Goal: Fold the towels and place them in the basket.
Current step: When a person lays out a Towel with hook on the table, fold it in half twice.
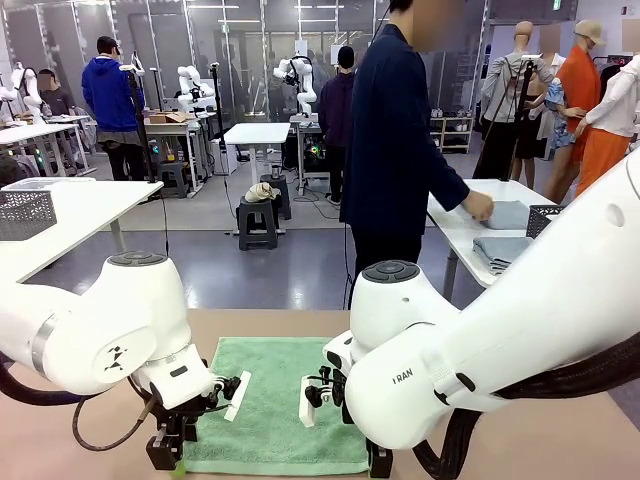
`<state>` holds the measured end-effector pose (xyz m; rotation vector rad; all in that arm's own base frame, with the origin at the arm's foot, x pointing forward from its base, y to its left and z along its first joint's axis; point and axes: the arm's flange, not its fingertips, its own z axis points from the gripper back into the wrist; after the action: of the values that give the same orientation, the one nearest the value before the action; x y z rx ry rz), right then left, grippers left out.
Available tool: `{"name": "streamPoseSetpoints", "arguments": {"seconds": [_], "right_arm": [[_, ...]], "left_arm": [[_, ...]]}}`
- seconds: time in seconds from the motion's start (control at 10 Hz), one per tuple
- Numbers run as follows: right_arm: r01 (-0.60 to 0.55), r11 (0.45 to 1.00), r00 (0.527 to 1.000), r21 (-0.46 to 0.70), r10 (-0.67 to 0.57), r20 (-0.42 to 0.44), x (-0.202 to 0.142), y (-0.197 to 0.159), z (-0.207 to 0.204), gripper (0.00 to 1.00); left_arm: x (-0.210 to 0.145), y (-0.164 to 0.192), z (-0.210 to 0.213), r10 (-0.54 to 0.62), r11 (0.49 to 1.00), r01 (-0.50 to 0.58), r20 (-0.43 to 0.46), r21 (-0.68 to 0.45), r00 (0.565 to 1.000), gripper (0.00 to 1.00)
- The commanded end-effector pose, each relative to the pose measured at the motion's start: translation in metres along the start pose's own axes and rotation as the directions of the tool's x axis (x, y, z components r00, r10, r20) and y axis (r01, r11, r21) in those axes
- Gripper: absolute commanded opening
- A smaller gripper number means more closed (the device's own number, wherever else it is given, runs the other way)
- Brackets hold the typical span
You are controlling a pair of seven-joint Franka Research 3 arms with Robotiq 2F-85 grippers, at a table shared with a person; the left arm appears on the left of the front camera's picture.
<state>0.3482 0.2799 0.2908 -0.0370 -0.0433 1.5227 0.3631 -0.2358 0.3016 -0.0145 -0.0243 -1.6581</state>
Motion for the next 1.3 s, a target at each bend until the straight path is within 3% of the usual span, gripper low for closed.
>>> {"name": "streamPoseSetpoints", "arguments": {"seconds": [0.0, 0.1, 0.5, 0.6, 0.7, 0.8, 0.9, 1.0, 1.1, 1.2], "right_arm": [[-0.011, 1.0, 1.0, -0.009, 0.011, 0.021, 0.0, -0.005, 0.0, 0.51], [-0.009, 1.0, 1.0, -0.012, 0.01, 0.018, 0.001, -0.005, 0.001, 0.51], [-0.005, 1.0, 1.0, -0.012, 0.005, 0.015, 0.0, -0.005, 0.003, 0.51], [0.0, 1.0, 1.0, -0.011, 0.0, 0.017, 0.0, -0.006, 0.003, 0.31], [0.003, 1.0, 1.0, -0.011, -0.003, 0.015, 0.0, -0.006, 0.005, 0.31], [0.006, 1.0, 1.0, -0.013, -0.005, 0.015, 0.0, -0.007, 0.007, 0.11], [0.007, 1.0, 1.0, -0.013, -0.007, 0.014, 0.0, -0.007, 0.008, 0.29], [0.009, 1.0, 1.0, -0.013, -0.009, 0.014, 0.0, -0.008, 0.01, 0.14], [0.009, 1.0, 1.0, -0.017, -0.008, 0.014, 0.0, -0.008, 0.012, 0.09], [0.007, 1.0, 1.0, -0.019, -0.007, 0.015, 0.001, -0.008, 0.013, 0.0]], "left_arm": [[0.002, 0.0, -0.002, 0.0, 0.999, 0.001, -0.023, 0.041, 1.0, 0.49], [0.003, 0.0, -0.001, 0.005, 0.999, -0.004, -0.018, 0.041, 1.0, 0.43], [0.004, 0.002, -0.001, 0.008, 0.999, -0.007, -0.029, 0.042, 1.0, 0.43], [0.006, 0.001, 0.0, 0.004, 0.999, -0.003, -0.038, 0.044, 0.999, 0.23], [0.006, 0.001, 0.002, 0.004, 0.999, -0.002, -0.039, 0.043, 0.999, 0.23], [0.006, 0.002, 0.005, 0.006, 0.999, -0.004, -0.038, 0.043, 0.999, 0.03], [0.005, 0.003, 0.008, 0.009, 0.999, -0.007, -0.037, 0.043, 0.999, 0.17], [0.004, 0.004, 0.01, 0.01, 0.999, -0.009, -0.038, 0.044, 0.999, 0.0], [0.004, 0.004, 0.012, 0.01, 0.999, -0.009, -0.04, 0.046, 0.999, 0.04], [0.004, 0.004, 0.013, 0.01, 0.999, -0.008, -0.041, 0.047, 0.999, 0.0]]}}
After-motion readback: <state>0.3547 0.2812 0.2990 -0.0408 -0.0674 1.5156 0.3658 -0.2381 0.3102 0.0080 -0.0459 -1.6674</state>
